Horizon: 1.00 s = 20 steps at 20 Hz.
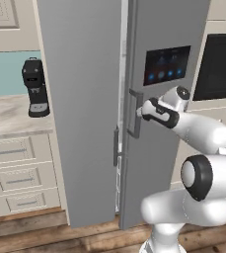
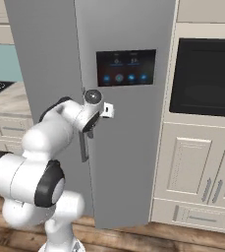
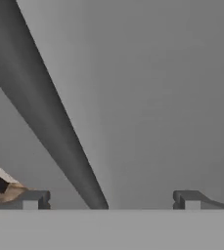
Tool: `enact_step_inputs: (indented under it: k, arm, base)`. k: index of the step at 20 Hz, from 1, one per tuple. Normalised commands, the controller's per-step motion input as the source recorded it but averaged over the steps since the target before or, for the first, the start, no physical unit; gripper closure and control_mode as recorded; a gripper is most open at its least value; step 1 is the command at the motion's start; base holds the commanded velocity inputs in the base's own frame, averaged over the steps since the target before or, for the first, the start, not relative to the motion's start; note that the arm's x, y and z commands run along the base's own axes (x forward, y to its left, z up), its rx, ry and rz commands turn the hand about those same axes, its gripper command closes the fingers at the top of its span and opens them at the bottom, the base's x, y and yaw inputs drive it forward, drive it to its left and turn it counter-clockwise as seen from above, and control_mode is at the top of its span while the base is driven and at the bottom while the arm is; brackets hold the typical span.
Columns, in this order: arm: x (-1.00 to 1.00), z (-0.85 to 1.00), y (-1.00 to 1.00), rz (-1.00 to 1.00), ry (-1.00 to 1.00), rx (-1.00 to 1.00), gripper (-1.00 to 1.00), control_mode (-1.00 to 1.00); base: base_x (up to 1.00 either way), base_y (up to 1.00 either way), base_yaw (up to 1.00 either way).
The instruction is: There's a fish in the fridge that needs to be moved to the freezer for freezing. Pick up the fish from the fridge, place it on any shelf in the freezer, and close the fridge and freezer doors when done.
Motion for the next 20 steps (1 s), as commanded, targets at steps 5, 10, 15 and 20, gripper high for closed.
enact_step_inputs:
  k: [5,10,15,20]
  arm:
    - [0.25,0.04,0.39,-0.19,0.03,-0.12,-1.00,-1.00]
    - [0.47,0.04,0.01,-0.08,0.09,-0.03,-1.00,-1.00]
    - [0.55,0.02,0.01,-0.03,0.03,0.00,-1.00,-1.00]
    - [0.48,0.00,0.02,-0.01,0.00,0.00,-1.00,-1.00]
  base:
    - [0.00,0.00,0.00]
    - [0.00,0.00,0.00]
    - [0.00,0.00,0.00]
    - [0.00,0.00,0.00]
